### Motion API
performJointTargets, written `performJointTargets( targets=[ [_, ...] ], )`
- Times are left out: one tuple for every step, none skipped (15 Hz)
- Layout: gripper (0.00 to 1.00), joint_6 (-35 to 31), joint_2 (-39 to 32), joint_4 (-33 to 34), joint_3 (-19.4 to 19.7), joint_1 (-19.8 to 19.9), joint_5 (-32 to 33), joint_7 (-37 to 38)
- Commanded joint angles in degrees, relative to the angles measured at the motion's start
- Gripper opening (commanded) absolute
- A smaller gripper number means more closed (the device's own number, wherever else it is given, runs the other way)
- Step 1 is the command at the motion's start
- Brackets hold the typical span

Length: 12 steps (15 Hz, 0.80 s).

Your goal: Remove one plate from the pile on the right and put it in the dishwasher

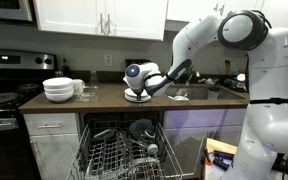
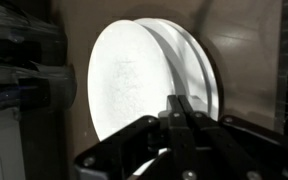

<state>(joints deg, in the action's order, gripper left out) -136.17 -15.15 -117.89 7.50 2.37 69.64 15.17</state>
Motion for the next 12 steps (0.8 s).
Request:
performJointTargets(
  targets=[
    [0.04, -1.1, 1.1, -0.7, -0.8, 0.5, 2.2, 1.4],
    [0.03, -1.3, 1.4, -0.9, -1.0, 0.3, 2.4, 1.4],
    [0.03, -1.6, 1.6, -1.0, -1.2, 0.3, 2.5, 1.3],
    [0.02, -1.7, 1.9, -1.2, -1.5, 0.1, 2.5, 1.3],
    [0.03, -1.8, 2.1, -1.2, -1.7, -0.1, 2.5, 1.3],
    [0.02, -1.6, 2.5, -1.4, -2.0, -0.3, 2.2, 1.1],
    [0.03, -1.5, 2.6, -1.5, -2.3, -0.4, 2.1, 1.0],
    [0.03, -1.4, 2.9, -1.6, -2.6, -0.5, 1.9, 0.9],
    [0.03, -1.3, 3.1, -1.7, -3.0, -0.6, 1.7, 0.8],
    [0.03, -1.3, 3.4, -1.8, -3.4, -0.7, 1.3, 0.7],
    [0.03, -1.4, 3.6, -1.8, -3.6, -0.7, 1.2, 0.7],
    [0.03, -1.4, 3.7, -1.9, -3.9, -0.8, 1.4, 0.8]
  ],
)
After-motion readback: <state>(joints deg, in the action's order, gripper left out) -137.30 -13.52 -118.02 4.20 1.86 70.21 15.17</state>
